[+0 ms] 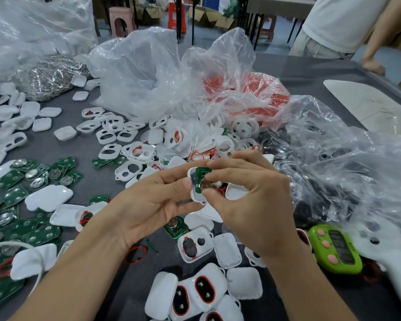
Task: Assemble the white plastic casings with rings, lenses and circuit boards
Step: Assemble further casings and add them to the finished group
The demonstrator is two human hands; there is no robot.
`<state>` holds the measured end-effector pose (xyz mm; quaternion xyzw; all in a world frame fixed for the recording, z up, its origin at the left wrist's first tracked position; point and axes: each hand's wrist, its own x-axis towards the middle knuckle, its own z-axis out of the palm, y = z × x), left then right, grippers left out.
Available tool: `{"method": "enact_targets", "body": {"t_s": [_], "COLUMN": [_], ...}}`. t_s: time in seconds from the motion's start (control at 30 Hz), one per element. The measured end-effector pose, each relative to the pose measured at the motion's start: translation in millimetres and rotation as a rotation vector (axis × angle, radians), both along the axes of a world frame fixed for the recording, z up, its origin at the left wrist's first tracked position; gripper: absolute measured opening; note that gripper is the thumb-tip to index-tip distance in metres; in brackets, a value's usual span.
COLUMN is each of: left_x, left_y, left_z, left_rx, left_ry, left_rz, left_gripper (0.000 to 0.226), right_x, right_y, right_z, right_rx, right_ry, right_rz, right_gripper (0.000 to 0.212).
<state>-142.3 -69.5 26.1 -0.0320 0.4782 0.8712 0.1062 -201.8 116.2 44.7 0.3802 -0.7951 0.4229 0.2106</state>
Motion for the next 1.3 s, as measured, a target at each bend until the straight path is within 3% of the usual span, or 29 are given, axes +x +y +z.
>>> {"method": "enact_targets", "body": {"t_s": [0.93,1.03,1.17,1.23,1.3], "left_x": [-0.4,-0.4,-1.0,-0.9,-0.5], "left_y": [-3.8,-2.5,-1.7,-1.8,-2.7], "left_z": [-6.2,-4.6,-3.3,-2.1,-1.4], "left_rx": [-0.026,-0.010,0.017,0.038,0.055], "left_ry": [0.034,0.021,-0.003,-0.003,-0.001], "left_rz": [-0.028,-0.017,0.019,0.036,0.047], "left_gripper": [0.067,0.065,0.071,0.073,0.071], "right_x": [0.5,1.3,-3.8,-10.6,-19.8], "right_y": [-0.2,-0.8,4.7,10.0,18.0], "right_z": [-2.6,-1.5,3.4,4.1,3.0], "right_rx": [0.054,0.022,-0.150,-0.200,-0.106], "right_ry": [-0.048,-0.148,-0.463,-0.487,-0.439], "right_rz": [0.001,0.001,0.070,-0.036,-0.231], "right_gripper": [0.023,0.027,0.025,0.020,0.017]}}
